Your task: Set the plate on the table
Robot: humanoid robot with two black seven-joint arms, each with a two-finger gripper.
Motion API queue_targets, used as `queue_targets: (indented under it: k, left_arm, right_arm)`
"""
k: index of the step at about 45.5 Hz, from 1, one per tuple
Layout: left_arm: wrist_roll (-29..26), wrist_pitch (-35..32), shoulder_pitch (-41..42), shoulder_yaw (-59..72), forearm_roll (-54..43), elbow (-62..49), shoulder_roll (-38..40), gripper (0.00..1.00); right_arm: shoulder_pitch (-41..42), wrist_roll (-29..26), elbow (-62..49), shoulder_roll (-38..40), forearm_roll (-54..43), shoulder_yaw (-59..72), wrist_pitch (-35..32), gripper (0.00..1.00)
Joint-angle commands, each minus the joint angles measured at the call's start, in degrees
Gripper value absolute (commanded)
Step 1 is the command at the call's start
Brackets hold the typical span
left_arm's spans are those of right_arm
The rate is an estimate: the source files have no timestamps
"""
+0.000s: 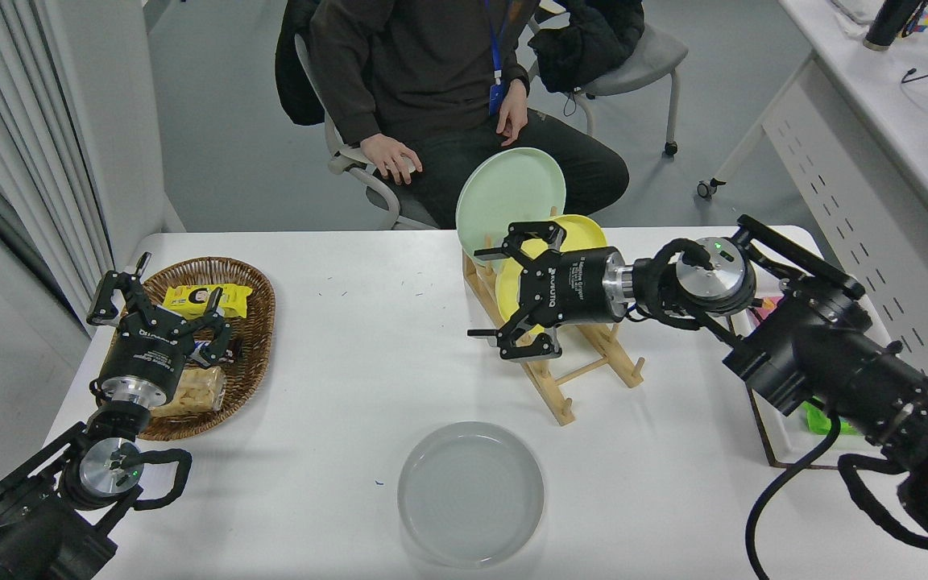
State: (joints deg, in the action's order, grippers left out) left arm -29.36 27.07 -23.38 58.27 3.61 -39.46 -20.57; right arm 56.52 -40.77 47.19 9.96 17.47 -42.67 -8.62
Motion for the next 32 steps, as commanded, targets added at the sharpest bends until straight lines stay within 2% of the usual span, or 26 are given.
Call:
queue_targets:
  k: [1,8,19,32]
  left_arm:
    - [0.0,0.0,0.0,0.0,0.0,0.0,0.0,0.98]
    - [0.1,0.0,0.0,0.0,0.0,0.0,0.0,0.98]
    - [0.1,0.0,0.0,0.0,0.0,0.0,0.0,0.98]
    - [0.0,0.0,0.0,0.0,0.0,0.0,0.0,0.98]
  right_arm:
    - [-1.2,0.2,-0.3,-0.2,-0.9,-6.5,-1.8,0.99]
    - [-2.2,1.6,-0.1,0.0,-3.2,-7.0,-1.9,0.99]
    - [-2.6,12.4,0.0,0.5,-15.7,-8.9,-1.8,0.99]
    - [-1.4,16.1,0.4,1.3,-18.9,-10.6,-1.8,0.99]
